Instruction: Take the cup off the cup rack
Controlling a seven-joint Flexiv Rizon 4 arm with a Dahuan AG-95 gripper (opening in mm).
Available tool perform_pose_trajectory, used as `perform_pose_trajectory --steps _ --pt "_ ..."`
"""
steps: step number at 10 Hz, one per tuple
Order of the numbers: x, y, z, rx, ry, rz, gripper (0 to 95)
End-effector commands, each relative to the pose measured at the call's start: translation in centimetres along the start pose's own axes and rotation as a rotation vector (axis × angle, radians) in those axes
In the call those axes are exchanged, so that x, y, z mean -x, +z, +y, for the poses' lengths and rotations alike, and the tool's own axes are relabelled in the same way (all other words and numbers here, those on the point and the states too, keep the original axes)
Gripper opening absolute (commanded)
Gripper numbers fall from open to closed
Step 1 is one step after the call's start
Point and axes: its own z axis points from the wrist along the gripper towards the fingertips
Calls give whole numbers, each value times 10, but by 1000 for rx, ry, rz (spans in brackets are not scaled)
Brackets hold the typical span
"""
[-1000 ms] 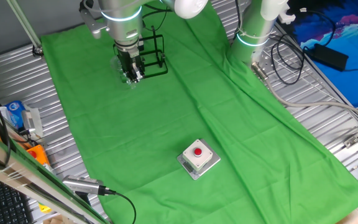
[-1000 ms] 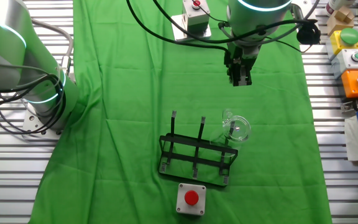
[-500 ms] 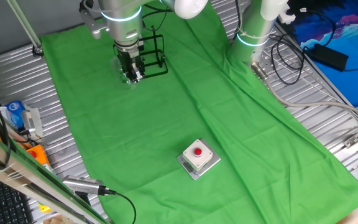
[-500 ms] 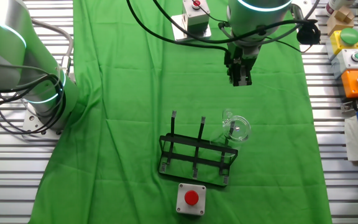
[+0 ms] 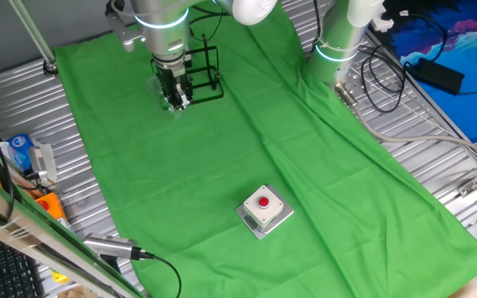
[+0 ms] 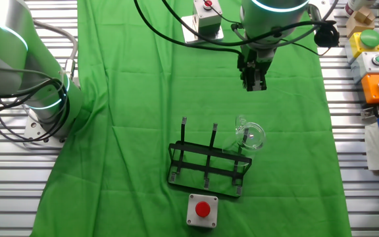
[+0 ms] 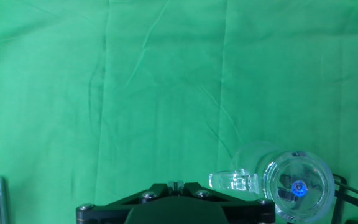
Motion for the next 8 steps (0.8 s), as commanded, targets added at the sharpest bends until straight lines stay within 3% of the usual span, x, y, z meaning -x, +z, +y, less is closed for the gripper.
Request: perform_pose_trajectory --steps 1,8 --pt "0 0 0 -3 -7 3 0" --pt "0 0 0 -5 -53 3 0"
